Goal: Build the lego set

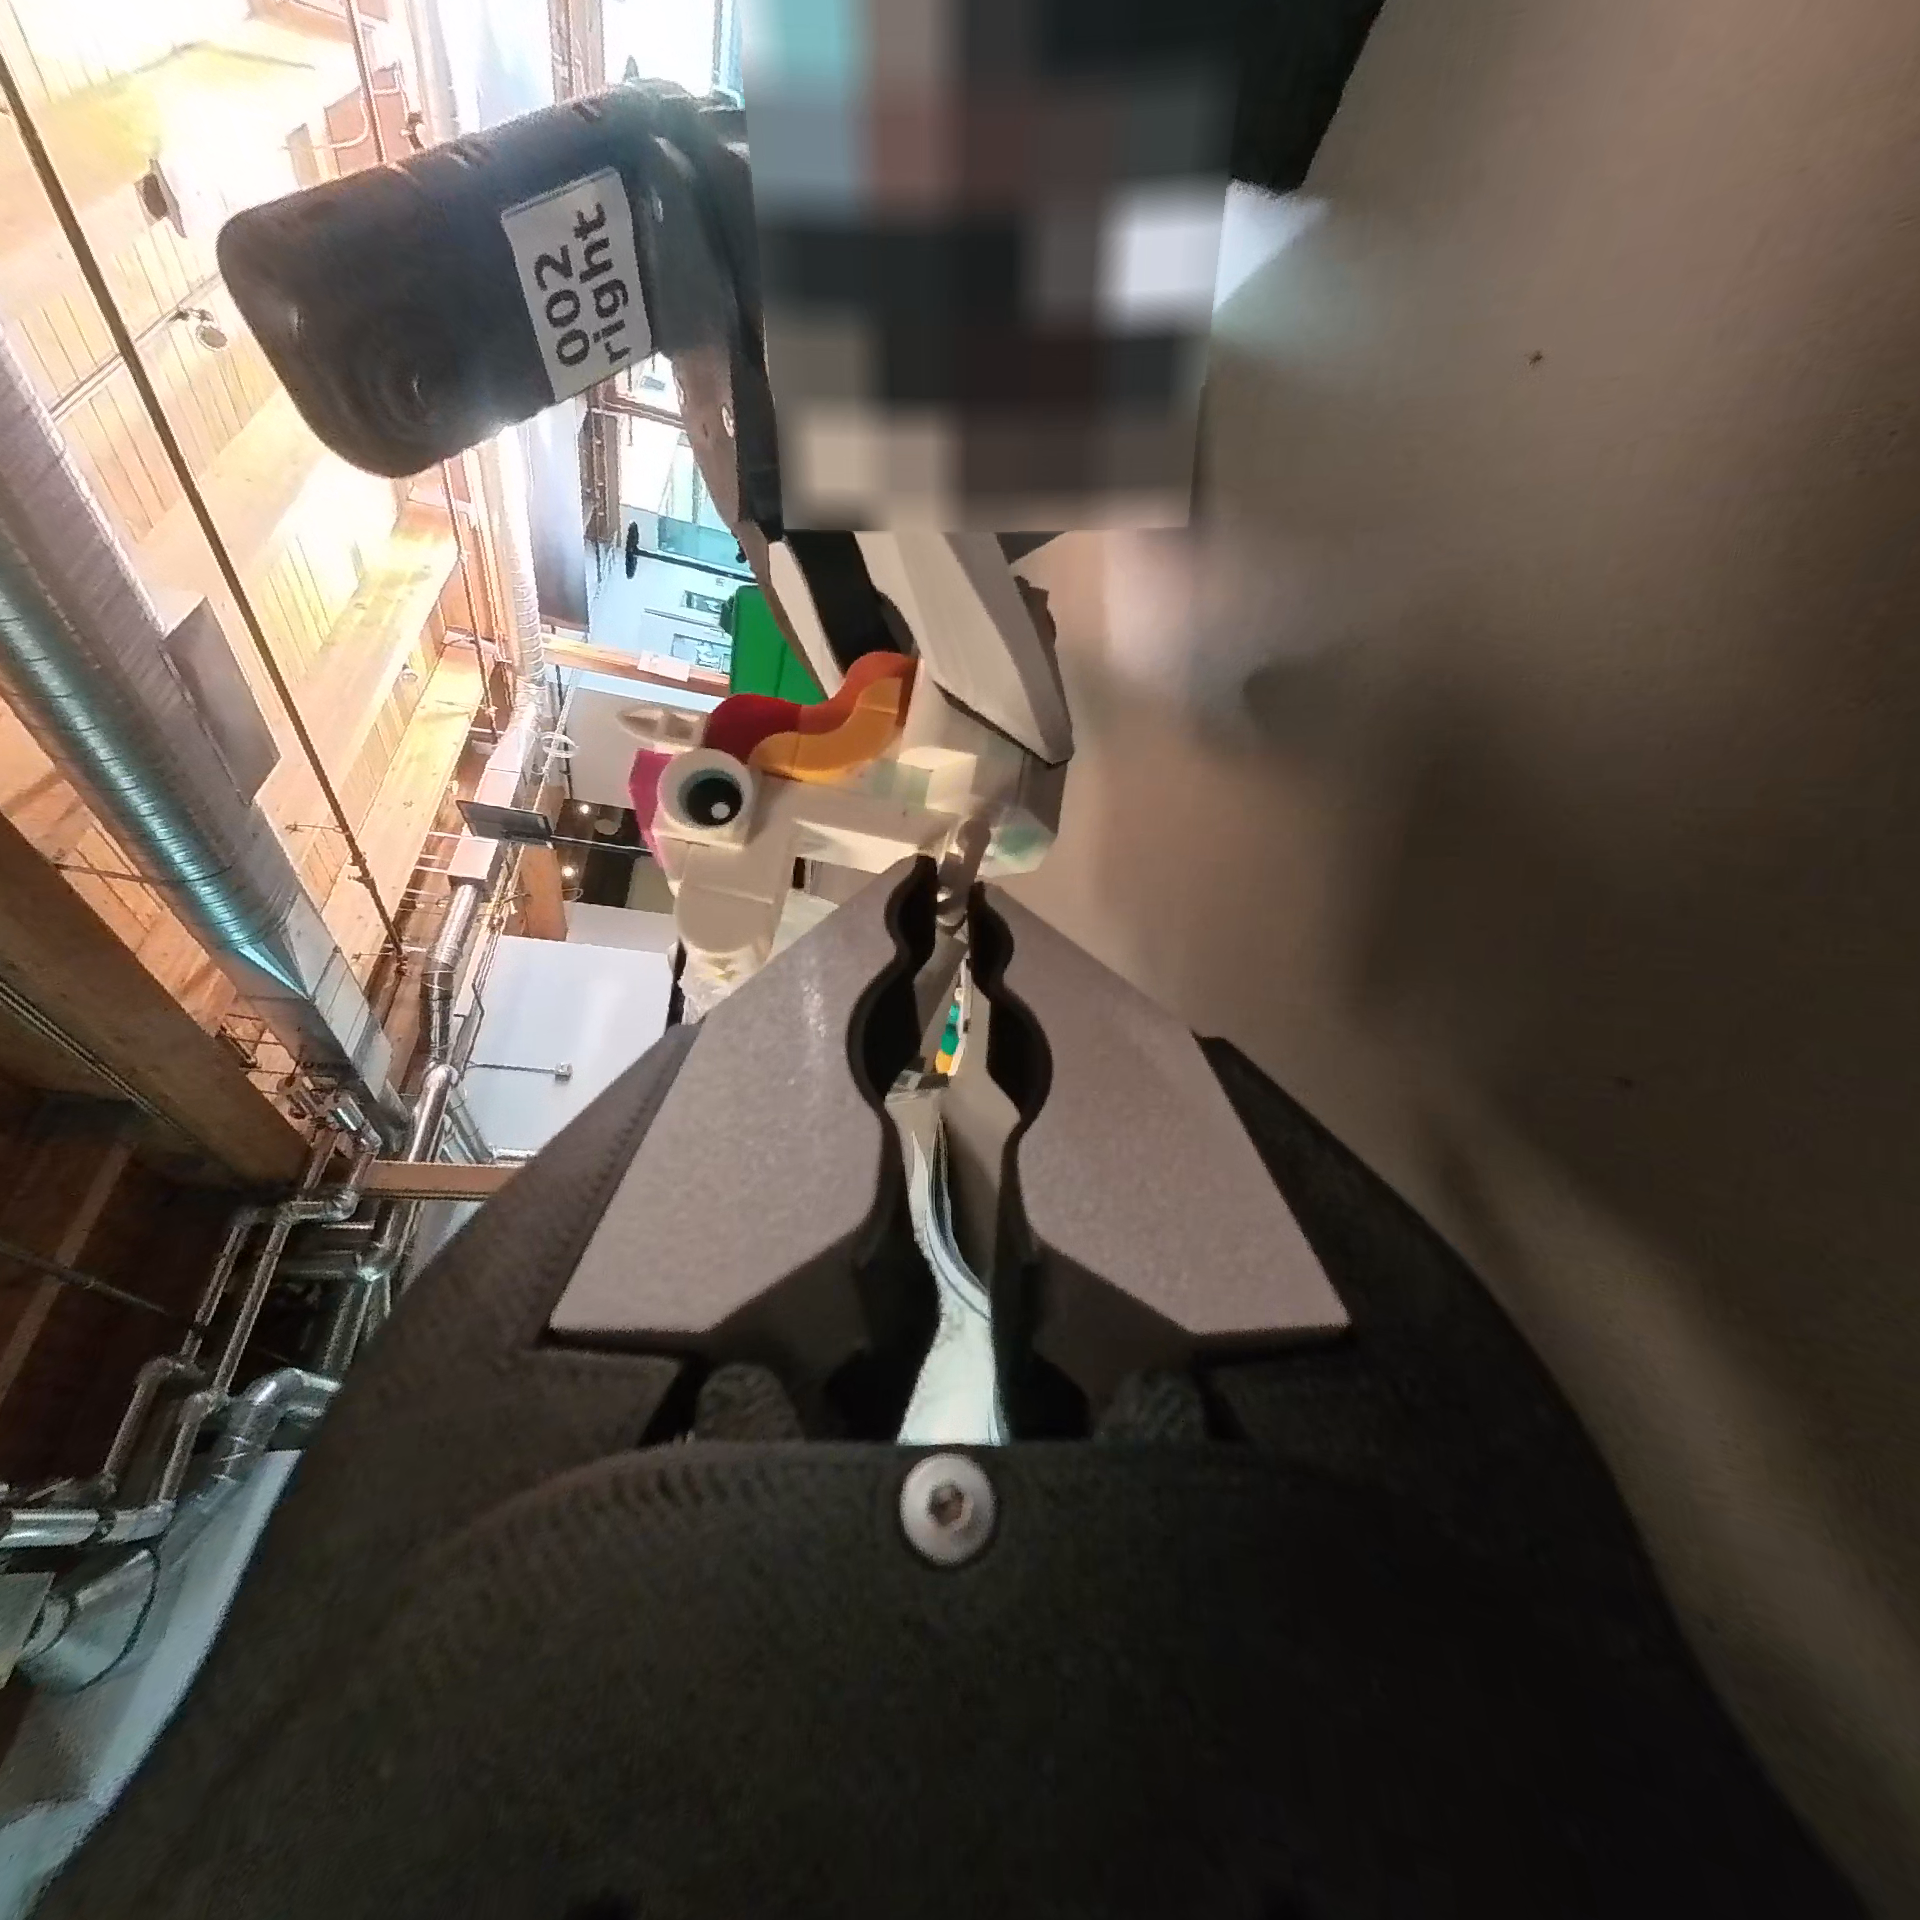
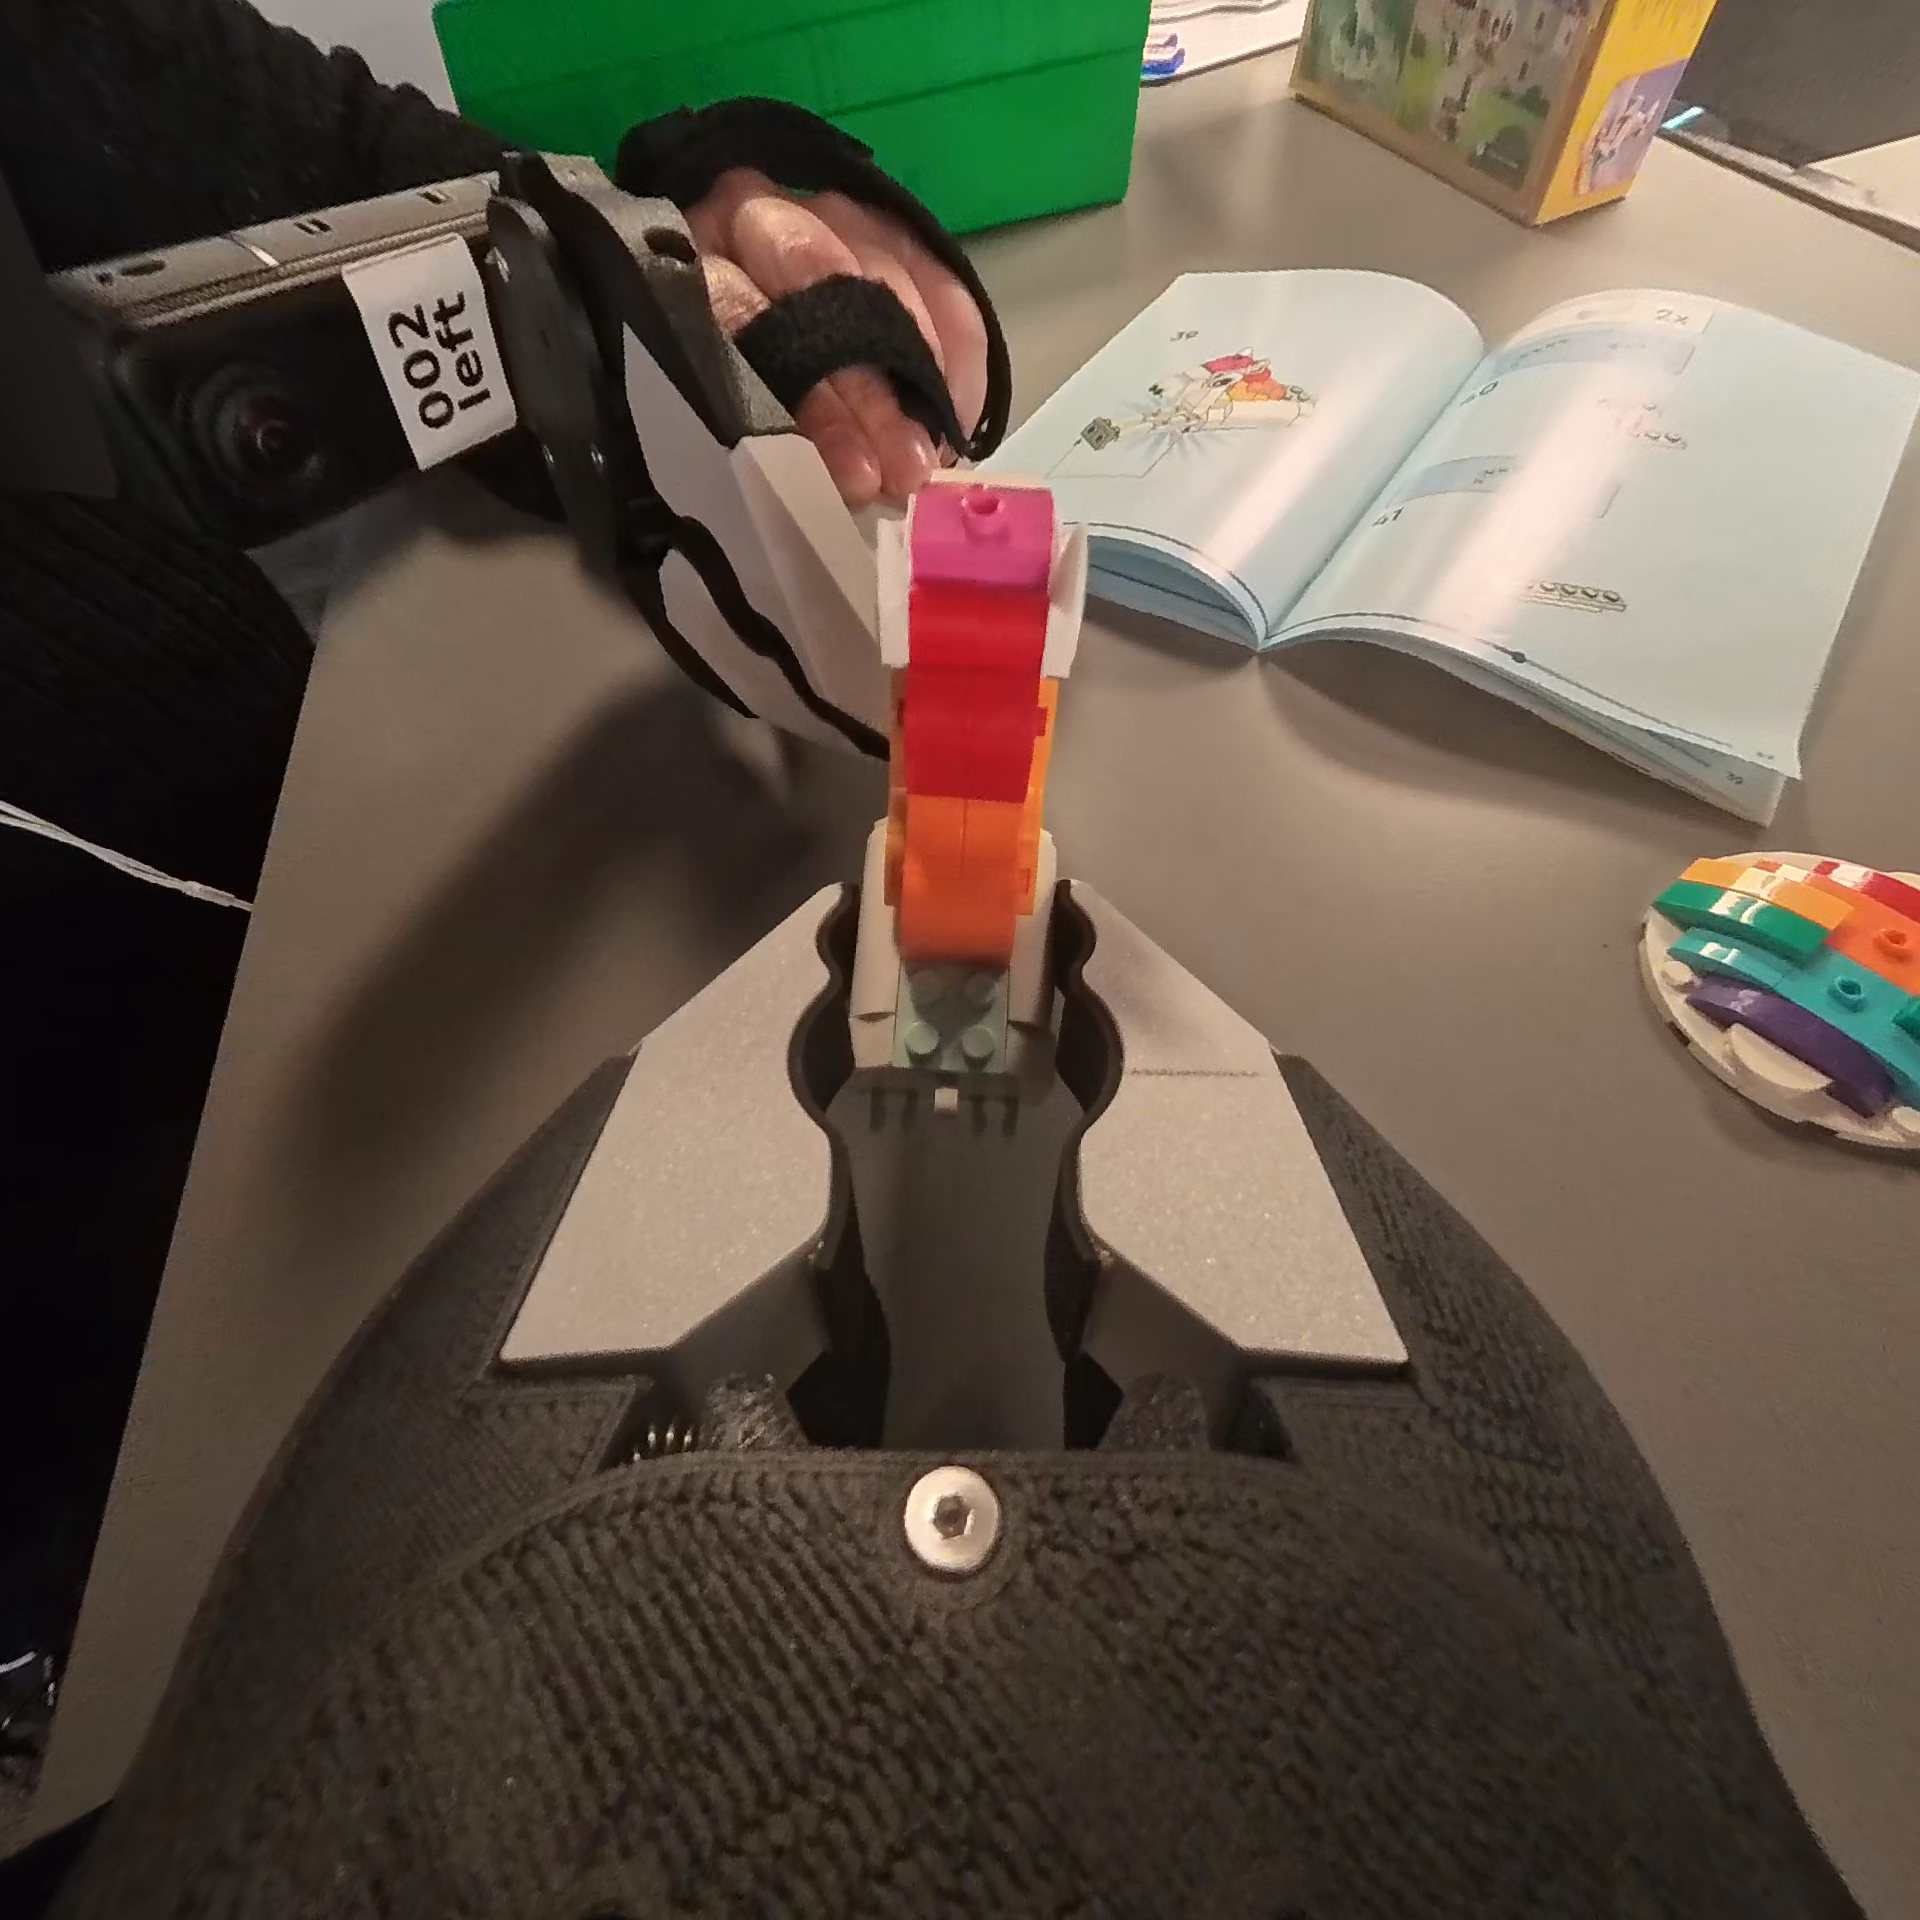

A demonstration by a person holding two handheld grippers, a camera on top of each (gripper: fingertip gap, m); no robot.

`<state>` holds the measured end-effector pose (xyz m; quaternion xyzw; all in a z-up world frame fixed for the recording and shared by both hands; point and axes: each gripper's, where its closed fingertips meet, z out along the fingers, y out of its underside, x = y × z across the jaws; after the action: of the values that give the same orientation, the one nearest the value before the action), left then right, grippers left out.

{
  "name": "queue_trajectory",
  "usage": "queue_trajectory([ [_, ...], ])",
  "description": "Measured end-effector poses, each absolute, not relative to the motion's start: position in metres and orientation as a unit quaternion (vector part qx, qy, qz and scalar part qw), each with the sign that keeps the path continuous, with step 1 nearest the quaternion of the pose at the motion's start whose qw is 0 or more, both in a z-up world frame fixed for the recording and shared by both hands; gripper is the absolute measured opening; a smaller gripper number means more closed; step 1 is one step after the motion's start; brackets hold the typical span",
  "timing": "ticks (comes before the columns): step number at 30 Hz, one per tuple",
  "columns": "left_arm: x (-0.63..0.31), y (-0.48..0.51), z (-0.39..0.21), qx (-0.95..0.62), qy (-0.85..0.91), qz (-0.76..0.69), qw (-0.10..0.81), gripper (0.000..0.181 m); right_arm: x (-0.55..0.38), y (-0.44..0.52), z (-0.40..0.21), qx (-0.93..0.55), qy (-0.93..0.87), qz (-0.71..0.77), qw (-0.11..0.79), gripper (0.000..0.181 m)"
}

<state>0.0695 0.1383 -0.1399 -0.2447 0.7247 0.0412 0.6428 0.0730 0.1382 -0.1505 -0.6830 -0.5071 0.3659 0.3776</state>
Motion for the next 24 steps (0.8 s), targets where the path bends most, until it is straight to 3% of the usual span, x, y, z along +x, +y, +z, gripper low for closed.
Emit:
queue_trajectory([
  [5, 0.073, 0.141, -0.138, -0.27, 0.712, 0.002, 0.648, 0.009, 0.077, 0.145, -0.149, -0.684, -0.505, 0.347, 0.397, 0.035],
  [7, 0.071, 0.141, -0.132, -0.281, 0.698, -0.018, 0.658, 0.03, 0.088, 0.152, -0.154, -0.697, -0.51, 0.303, 0.402, 0.035],
  [9, 0.067, 0.144, -0.128, -0.3, 0.685, -0.041, 0.662, 0.04, 0.108, 0.164, -0.162, -0.717, -0.509, 0.243, 0.41, 0.035],
  [17, 0.072, 0.156, -0.144, -0.372, 0.698, -0.091, 0.606, 0.044, 0.137, 0.174, -0.163, -0.74, -0.486, 0.21, 0.416, 0.036],
  [24, 0.076, 0.169, -0.155, -0.4, 0.705, -0.084, 0.58, 0.061, 0.139, 0.175, -0.183, -0.752, -0.499, 0.191, 0.385, 0.036],
])
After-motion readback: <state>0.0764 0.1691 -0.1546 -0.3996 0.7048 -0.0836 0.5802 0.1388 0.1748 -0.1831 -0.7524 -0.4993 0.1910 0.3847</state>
